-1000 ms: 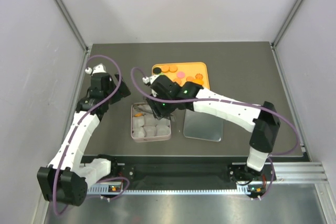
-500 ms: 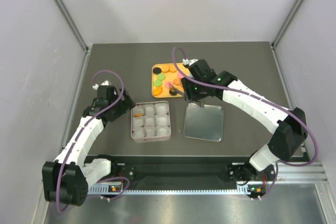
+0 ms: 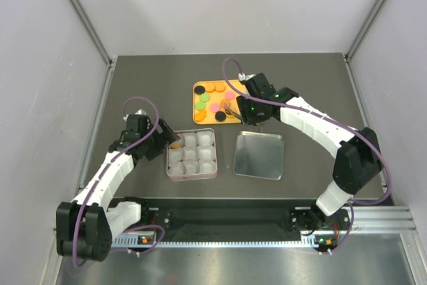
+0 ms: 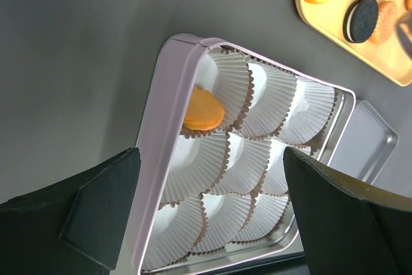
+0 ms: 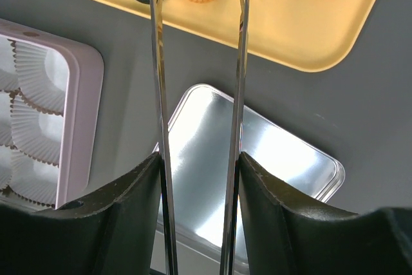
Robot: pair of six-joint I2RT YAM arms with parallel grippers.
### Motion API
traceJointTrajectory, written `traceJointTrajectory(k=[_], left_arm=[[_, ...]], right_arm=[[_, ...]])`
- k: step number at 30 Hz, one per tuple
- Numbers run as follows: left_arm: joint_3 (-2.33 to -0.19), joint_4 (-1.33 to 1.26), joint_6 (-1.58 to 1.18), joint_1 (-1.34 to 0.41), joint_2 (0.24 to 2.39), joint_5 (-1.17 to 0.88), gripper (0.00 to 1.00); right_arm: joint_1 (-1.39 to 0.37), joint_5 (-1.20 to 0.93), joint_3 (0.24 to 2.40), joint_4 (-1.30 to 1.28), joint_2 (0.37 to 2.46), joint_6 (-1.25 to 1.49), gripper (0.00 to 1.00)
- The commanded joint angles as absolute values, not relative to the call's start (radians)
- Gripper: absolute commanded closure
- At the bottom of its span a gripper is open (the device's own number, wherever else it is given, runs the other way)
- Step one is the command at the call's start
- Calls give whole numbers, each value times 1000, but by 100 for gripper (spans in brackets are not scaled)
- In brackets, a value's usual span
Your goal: Pack the cookies
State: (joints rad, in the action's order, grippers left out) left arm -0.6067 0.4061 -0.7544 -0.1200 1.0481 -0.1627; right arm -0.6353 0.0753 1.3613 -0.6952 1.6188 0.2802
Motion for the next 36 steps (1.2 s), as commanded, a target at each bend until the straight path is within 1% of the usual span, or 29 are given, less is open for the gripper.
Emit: traceJointTrajectory(k=[1, 11, 36], left_arm=[[-589, 336, -770, -117, 1042, -196, 3], [-566, 293, -795, -133, 1054, -224, 4], [-580, 272, -805, -169, 1085, -213, 5]], right_arm=[[-626, 67, 1387, -643, 1629, 267, 52], [-627, 110, 1359, -629, 1652, 281, 52], [-661, 115, 1353, -630, 1660, 287, 52]])
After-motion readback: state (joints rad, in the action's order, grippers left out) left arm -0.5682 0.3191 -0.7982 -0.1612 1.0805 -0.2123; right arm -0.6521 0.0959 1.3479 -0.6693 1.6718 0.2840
